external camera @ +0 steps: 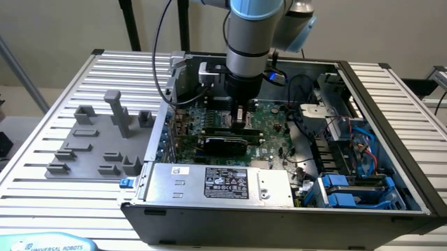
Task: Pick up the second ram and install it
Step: 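Insert the second ram into the second slot, then press down the second ram until it locks into place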
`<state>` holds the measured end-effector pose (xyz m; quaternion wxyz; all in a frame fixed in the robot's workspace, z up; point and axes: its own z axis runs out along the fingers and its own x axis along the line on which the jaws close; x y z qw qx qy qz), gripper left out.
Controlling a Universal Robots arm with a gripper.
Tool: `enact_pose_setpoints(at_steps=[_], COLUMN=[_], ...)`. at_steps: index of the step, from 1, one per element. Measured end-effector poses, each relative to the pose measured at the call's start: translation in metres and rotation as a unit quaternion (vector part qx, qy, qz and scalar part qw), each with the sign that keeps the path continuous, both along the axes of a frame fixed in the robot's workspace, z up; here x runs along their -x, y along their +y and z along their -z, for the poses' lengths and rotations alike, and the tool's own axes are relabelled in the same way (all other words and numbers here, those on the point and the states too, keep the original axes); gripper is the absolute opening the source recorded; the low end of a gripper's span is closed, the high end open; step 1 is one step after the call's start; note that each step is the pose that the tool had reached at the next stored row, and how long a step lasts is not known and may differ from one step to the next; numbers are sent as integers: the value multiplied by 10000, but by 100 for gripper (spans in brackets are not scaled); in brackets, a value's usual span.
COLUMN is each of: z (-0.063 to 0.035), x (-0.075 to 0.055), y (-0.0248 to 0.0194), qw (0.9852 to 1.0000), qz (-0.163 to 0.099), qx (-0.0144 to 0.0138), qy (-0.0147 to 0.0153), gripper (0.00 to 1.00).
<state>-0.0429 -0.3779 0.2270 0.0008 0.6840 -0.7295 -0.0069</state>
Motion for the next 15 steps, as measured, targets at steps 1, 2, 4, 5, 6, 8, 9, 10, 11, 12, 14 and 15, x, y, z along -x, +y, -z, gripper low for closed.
enact_pose_setpoints(at_steps=[1,2,4,5,6,8,9,10,11,12,14,15], z=[-30,-61,-123,-146,-164,-171,-171,-171,-172,-172,-172,-172], x=[0,0,0,0,0,0,0,0,0,0,0,0], y=[0,0,0,0,0,0,0,0,0,0,0,0], qw=[10000,10000,10000,10000,10000,10000,10000,10000,10000,10000,10000,10000], qz=[0,0,0,-1,-1,-1,-1,-1,-1,-1,-1,-1], qx=[-1,-2,-4,-7,-9,-12,-12,-12,-12,-12,-11,-11], qy=[0,0,0,0,0,0,0,0,0,0,0,0], gripper=[22,22,22,22,22,13,13,11,11,11,11,11])
